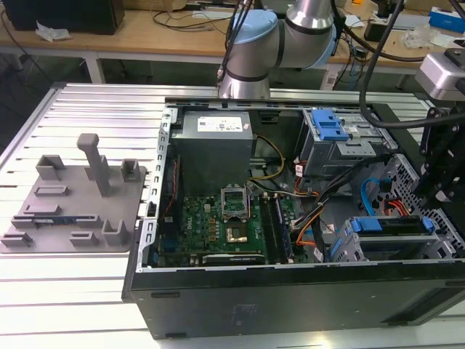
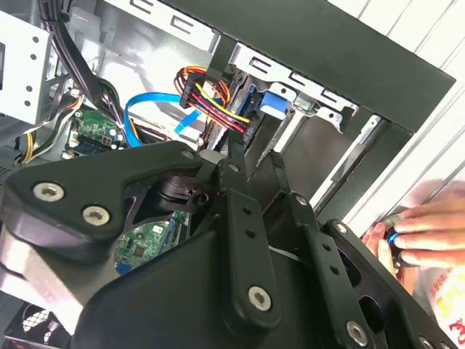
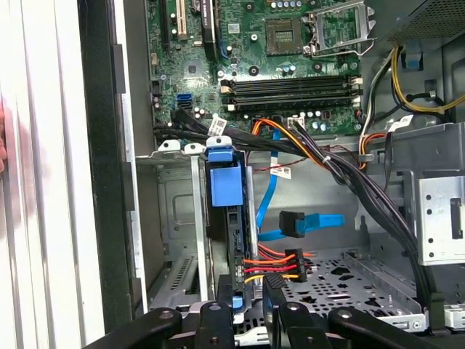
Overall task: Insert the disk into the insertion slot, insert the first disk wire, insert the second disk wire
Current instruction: 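Insert the second disk wire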
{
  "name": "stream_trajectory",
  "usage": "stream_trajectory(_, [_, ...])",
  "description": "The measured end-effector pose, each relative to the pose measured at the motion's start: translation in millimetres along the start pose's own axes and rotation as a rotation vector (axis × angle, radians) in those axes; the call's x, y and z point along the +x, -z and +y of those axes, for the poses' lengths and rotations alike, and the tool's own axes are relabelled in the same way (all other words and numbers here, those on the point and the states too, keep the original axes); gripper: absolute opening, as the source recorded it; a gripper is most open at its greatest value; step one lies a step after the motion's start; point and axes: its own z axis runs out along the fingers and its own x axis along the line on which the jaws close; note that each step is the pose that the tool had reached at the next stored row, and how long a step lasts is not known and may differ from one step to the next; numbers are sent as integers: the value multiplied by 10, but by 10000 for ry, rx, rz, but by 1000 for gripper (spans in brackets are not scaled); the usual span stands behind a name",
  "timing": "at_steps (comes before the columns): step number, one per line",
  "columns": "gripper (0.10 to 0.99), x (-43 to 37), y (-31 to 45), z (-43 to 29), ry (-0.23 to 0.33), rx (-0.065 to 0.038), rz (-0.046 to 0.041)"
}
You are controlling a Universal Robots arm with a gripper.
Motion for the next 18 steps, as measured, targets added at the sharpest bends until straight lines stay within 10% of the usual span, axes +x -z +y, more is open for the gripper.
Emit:
stream_trajectory(5, [306, -45, 0, 0, 1, 1, 56])
stream_trajectory(10, [306, -252, 2, 21, 1, 33, 573])
stream_trajectory(14, [306, -405, 3, 43, 4, 76, 1243])
stream_trajectory(18, [306, -516, 5, 136, 4, 93, 1521])
